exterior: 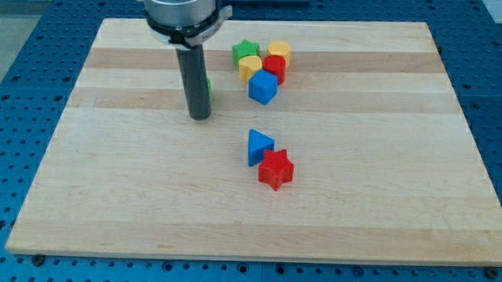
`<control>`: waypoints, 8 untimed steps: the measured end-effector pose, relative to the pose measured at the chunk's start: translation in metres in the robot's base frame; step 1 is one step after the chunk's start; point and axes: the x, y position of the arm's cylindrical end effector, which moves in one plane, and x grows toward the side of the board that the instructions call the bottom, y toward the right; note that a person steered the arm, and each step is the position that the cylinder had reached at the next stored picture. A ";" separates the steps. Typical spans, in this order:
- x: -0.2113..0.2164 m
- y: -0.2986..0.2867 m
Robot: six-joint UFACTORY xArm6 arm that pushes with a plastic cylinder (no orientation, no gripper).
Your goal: Move the green circle towards the group of blocks
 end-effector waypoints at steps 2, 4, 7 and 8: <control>-0.030 -0.010; -0.046 -0.012; -0.076 -0.019; -0.076 -0.019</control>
